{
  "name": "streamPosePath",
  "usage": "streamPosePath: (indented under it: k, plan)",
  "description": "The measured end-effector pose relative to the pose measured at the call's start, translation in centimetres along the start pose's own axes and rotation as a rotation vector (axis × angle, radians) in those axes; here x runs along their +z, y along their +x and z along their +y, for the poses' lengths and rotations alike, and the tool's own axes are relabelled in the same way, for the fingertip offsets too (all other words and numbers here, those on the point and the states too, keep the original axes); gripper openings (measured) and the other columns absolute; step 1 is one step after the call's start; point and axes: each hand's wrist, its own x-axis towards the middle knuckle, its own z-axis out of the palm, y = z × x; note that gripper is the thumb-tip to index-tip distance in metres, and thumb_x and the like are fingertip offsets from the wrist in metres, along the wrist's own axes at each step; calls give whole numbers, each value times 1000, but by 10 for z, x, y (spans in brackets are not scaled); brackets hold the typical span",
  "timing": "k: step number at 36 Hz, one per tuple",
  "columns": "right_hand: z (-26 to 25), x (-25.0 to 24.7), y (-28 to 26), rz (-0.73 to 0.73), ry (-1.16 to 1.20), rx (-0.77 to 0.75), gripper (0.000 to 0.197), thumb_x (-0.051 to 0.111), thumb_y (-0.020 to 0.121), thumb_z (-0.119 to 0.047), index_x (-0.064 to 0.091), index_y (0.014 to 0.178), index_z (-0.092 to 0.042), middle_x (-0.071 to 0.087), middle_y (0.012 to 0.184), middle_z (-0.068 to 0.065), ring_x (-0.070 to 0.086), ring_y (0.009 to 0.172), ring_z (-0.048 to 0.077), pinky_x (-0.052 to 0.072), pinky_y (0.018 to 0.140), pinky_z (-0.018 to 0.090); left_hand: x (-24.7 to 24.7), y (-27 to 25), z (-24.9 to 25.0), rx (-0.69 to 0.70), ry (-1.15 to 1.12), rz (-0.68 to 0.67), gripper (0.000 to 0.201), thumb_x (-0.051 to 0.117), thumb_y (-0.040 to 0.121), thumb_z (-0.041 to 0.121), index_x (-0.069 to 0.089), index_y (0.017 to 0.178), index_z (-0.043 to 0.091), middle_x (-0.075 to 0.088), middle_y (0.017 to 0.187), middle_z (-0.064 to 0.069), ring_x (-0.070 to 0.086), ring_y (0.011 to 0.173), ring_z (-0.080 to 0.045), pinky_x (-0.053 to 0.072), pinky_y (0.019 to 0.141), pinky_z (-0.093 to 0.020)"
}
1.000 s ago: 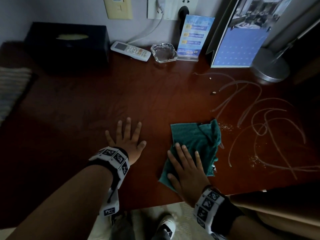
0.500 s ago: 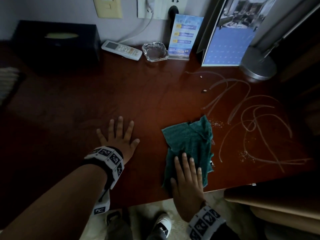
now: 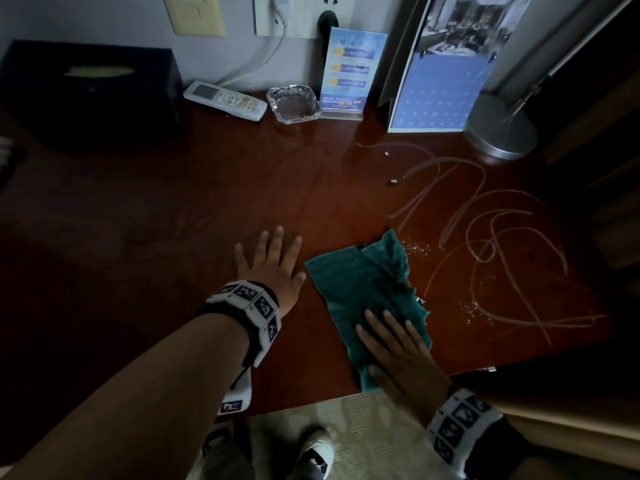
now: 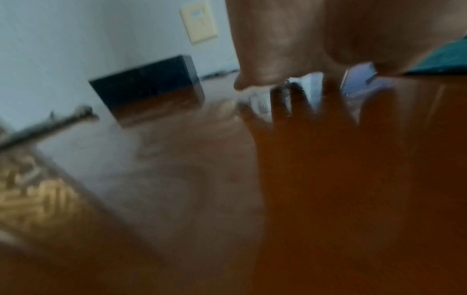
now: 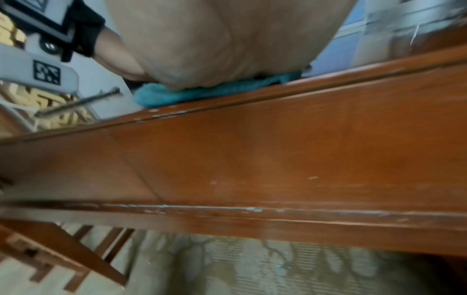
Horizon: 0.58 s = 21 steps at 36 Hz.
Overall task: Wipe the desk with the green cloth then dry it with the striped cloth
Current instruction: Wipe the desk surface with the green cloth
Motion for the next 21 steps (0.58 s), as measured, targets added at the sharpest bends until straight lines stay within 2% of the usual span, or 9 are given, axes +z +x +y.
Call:
streamPosePath:
  k: [3,9,11,13,15,16,17,18,21]
  plan:
    - [20,-6,-2,-29,-20,-49,53,10,101,-45,6,151,-28,12,158,-5,12,144,21,13,111,40,3,4,9,-37,-4,0,60,15,100,48,-18,147,33,-30,153,0,-22,143,-24,-5,114,-58]
    - [53,-20,-1,-165,-34,-72,53,9,101,-43,7,151,-27,8,159,-3,10,144,20,4,114,34,4,6,7,-42,18,-31,59,9,99,49,-25,144,33,-34,151,0,-24,142,-24,-7,114,-56]
    - [56,-24,0,-214,7,-80,53,10,100,-45,4,151,-29,6,159,-5,5,145,18,1,114,34,6,5,7,-47,17,-34,58,7,99,49,-26,144,33,-35,151,0,-26,142,-24,-8,113,-56]
    - [54,-26,0,-176,61,-97,54,11,98,-51,-1,149,-39,-3,159,-10,-4,145,13,-1,116,34,5,6,8,-57,17,-34,58,7,99,49,-26,144,33,-35,151,0,-26,142,-24,-9,113,-55]
    - [43,-30,-2,-156,108,-16,56,22,92,-49,6,146,-43,-2,158,-10,-2,145,12,8,118,40,5,6,9,-68,21,-48,58,6,98,50,-27,143,33,-36,150,1,-26,141,-24,-9,113,-55]
    - [36,-32,-4,-139,139,45,60,28,87,-46,17,146,-38,5,157,-7,6,144,15,18,115,45,5,7,9,-74,21,-54,58,6,98,50,-27,143,34,-37,150,1,-26,141,-24,-9,114,-55]
    - [29,-34,-7,-104,173,105,63,29,83,-47,24,145,-35,8,155,-7,9,143,16,21,114,48,5,7,9,-79,20,-57,58,6,98,50,-27,143,34,-37,150,1,-27,141,-24,-9,114,-55]
    - [22,-36,-10,-92,216,163,67,26,80,-53,23,145,-37,2,155,-10,2,143,15,16,115,48,4,7,9,-82,15,-60,58,6,98,51,-27,143,35,-37,149,1,-27,141,-23,-9,114,-55]
    - [9,-33,-16,-150,293,281,78,8,67,-83,-3,138,-52,-29,147,-21,-29,136,9,-11,113,40,3,7,9,-78,-6,-69,58,8,98,51,-26,143,36,-38,149,2,-28,141,-23,-10,114,-54]
